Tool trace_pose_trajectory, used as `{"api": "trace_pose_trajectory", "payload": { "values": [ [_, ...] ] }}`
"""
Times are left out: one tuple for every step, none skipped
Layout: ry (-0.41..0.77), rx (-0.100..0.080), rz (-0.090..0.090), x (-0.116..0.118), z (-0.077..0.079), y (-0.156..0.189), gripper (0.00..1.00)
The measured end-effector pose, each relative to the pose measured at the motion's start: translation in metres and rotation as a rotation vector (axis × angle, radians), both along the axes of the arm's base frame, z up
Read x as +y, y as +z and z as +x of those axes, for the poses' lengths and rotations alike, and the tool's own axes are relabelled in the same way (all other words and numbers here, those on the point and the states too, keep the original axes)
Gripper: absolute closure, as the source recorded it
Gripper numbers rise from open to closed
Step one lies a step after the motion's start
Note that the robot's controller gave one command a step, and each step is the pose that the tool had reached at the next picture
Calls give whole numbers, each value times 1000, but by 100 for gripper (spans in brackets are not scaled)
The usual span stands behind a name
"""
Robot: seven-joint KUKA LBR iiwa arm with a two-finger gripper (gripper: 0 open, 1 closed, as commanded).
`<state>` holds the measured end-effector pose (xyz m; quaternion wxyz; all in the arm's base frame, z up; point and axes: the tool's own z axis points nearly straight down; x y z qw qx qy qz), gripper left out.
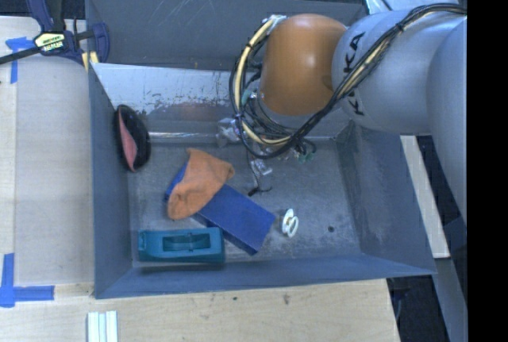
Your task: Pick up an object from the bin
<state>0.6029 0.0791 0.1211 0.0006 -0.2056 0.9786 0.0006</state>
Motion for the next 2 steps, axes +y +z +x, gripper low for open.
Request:
{"api": "trace_pose_trajectory", "payload": {
  "values": [
    [-2,-1,-1,-1,0,1,0],
    [49,-4,-1,23,2,-38,0]
  ]
}}
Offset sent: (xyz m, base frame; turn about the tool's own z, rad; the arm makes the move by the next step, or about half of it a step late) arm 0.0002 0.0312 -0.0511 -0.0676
